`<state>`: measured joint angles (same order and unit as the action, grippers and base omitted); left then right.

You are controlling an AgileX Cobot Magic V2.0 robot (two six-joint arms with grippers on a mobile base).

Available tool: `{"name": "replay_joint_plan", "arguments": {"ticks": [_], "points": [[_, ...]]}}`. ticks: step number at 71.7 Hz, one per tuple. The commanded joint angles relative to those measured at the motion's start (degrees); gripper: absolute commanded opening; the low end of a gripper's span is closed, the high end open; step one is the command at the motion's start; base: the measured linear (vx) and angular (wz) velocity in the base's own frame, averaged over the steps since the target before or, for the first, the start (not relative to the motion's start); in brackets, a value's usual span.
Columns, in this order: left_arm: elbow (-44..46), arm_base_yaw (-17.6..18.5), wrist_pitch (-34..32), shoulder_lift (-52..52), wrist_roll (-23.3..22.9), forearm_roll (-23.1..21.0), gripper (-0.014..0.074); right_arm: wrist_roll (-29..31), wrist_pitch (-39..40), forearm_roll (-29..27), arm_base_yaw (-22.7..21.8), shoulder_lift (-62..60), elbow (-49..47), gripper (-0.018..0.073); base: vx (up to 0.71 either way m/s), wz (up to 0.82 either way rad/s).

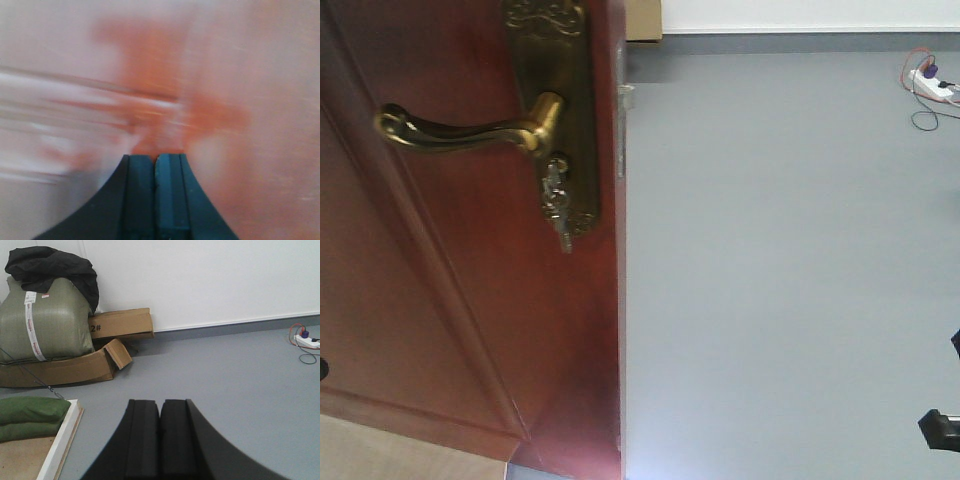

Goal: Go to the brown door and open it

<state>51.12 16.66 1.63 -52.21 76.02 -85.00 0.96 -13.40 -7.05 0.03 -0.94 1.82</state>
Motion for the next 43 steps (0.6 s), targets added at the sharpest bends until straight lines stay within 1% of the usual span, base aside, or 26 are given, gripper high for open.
{"name": "replay_joint_plan", "arguments": {"ticks": [1, 26, 43], "points": [[1.71, 0.24, -0.31, 0.12, -0.06, -0.03, 0.0011, 0.51, 4.55, 0.27, 0.06, -0.49, 0.11, 0.0, 0.26, 0.04], [1.71, 0.24, -0.31, 0.12, -0.06, -0.03, 0.0011, 0.51, 4.55, 0.27, 0.06, -0.49, 0.11, 0.0, 0.24, 0.07], [1.71, 0.24, -0.31, 0.12, -0.06, -0.03, 0.0011, 0.51, 4.55, 0.27, 0.06, -0.49, 0.11, 0.0, 0.17, 0.1]]}}
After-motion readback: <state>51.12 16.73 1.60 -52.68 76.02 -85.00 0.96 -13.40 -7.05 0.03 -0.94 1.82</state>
